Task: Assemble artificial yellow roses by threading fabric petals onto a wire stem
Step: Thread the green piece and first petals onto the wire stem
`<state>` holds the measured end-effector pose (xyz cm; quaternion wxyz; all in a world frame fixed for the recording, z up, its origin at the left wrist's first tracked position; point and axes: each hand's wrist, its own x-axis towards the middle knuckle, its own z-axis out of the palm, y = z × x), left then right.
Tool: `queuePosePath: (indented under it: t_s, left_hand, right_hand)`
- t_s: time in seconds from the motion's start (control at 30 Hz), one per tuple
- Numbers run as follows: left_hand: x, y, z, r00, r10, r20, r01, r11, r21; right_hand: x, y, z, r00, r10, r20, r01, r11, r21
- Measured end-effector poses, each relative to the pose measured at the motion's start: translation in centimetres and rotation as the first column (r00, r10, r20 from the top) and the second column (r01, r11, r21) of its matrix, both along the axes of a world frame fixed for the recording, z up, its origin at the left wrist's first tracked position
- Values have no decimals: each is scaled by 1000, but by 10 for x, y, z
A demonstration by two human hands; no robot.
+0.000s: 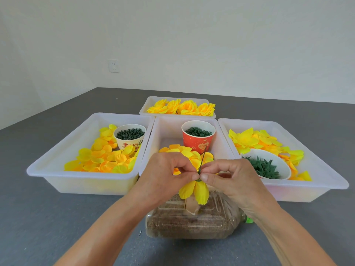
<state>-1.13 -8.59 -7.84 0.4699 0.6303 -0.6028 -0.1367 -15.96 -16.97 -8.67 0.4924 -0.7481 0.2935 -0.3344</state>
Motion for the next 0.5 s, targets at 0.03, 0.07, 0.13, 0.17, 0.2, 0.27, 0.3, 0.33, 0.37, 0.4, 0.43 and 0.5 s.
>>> queuePosePath:
  t_s: [0.03,0.07,0.13,0.17,0.2,0.27,0.3,0.33,0.37,0.4,0.43,0.5]
  left_hand:
    - [0,-1,1,1000,-9,16,9,1000,7]
    - [1,-2,2,999,-18,37,17,1000,13]
    - [2,-3,2,997,-29,68,27,999,21]
    - [2,-3,2,996,-33,78,31,999,22]
    - [2,-3,2,995,-37,88,36,999,18]
    - [2,-4,1,994,-43,100,42,999,7]
    - [1,-4,0,994,-40,104,39,999,8]
    - [1,-4,0,993,-35,112,34,999,11]
    - [1,-4,0,993,-29,118,28,1000,15]
    - [1,-4,0,993,-22,114,19,1000,24]
    - [1,-3,1,995,-13,98,10,999,37]
    - [1,-3,2,999,5,44,-8,998,60]
  right_hand:
    - [0,-1,1,1000,5,-20,-5,1000,-24]
    - [0,-2,2,999,11,-39,-13,999,-48]
    - [1,-3,3,998,23,-62,-29,996,-88]
    - [1,-3,3,997,29,-66,-35,994,-101]
    - [0,-4,3,997,32,-67,-39,993,-109]
    - [0,-5,0,997,34,-67,-41,992,-121]
    - [0,-5,0,997,34,-68,-42,991,-124]
    - [0,-5,-1,997,34,-72,-43,991,-125]
    - [0,-5,-1,996,35,-77,-44,992,-120]
    - [0,-6,-1,996,35,-84,-44,993,-106]
    - [1,-7,0,995,40,-93,-47,996,-80]
    - [-1,-11,4,991,64,-120,-65,998,-7]
